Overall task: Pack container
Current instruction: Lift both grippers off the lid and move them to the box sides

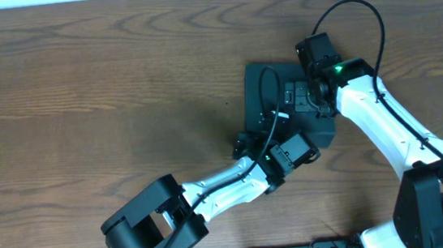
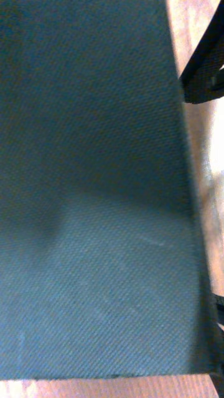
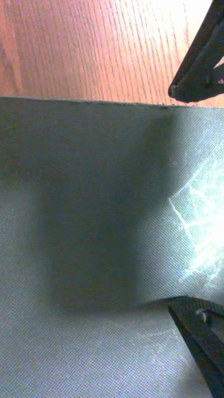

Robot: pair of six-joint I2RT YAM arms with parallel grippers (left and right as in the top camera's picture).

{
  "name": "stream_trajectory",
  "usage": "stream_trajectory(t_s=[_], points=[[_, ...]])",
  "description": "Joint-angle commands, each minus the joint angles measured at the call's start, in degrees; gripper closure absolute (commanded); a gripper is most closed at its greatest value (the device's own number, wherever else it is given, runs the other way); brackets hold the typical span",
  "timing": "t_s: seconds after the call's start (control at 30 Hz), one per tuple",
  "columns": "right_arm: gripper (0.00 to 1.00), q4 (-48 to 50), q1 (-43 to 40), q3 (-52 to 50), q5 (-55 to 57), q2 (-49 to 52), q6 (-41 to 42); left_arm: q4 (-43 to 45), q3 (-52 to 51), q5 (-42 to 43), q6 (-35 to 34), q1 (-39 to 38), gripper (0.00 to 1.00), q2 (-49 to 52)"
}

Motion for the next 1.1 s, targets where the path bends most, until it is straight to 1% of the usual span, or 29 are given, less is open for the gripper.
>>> stream_trajectory(t_s=[0.0, 0.2, 0.27, 0.47, 0.53, 0.63, 0.7, 0.77, 0.83, 0.87, 0.97, 1.0, 1.07], points=[[0.01, -1.0, -0.4, -1.8, 2.2, 1.1, -0.4, 1.3, 0.1, -6.3, -0.7, 0.5, 0.04, 0.8], [0.01, -1.0, -0.4, -1.8, 2.2, 1.1, -0.4, 2.4, 0.1, -10.9, -0.5, 0.5, 0.05, 0.8], [0.01, -1.0, -0.4, -1.8, 2.2, 1.1, -0.4, 2.5, 0.1, -10.9, -0.2, 0.5, 0.04, 0.8], [0.01, -1.0, -0.4, -1.8, 1.9, 1.1, -0.4, 1.9, 0.2, -10.9, 4.6, -0.8, 0.05, -1.3], [0.01, -1.3, -0.4, -1.6, 1.3, 1.0, -0.4, 0.8, 0.2, -10.9, 4.6, -1.3, 0.05, -3.4], [0.01, -3.4, -0.4, -0.4, 0.8, -0.9, -0.3, -3.0, 0.2, -10.1, 4.5, -2.4, 0.05, -9.3], [0.01, -5.1, -0.4, 0.7, -0.2, -3.6, -0.3, -6.4, 0.2, -8.9, 4.8, -3.0, 0.05, -14.4], [0.01, -6.6, -0.4, 1.6, -3.6, -8.4, -0.3, -10.9, 0.2, -6.9, 4.8, -3.0, 0.05, -21.4], [0.01, -8.8, -0.5, 1.6, -4.7, -14.6, 0.5, -15.5, 0.2, -5.6, 4.7, -0.5, 0.05, -29.5], [0.01, -9.7, -1.0, 1.6, -4.5, -16.6, 0.7, -16.3, 0.2, -5.5, 4.7, 1.2, 0.04, -31.6], [0.01, -11.3, -3.5, 1.6, -1.8, -19.4, 2.0, -17.0, 0.2, -4.6, 5.0, 7.7, 0.05, -33.6], [0.01, -12.3, -5.0, 1.6, 0.8, -19.5, 4.1, -16.8, 0.2, -1.7, 6.0, 11.2, 0.05, -33.2], [0.01, -13.7, -9.4, 1.1, 3.3, -18.2, 7.0, -16.0, 0.2, 8.1, 6.8, 19.3, 0.05, -30.7]])
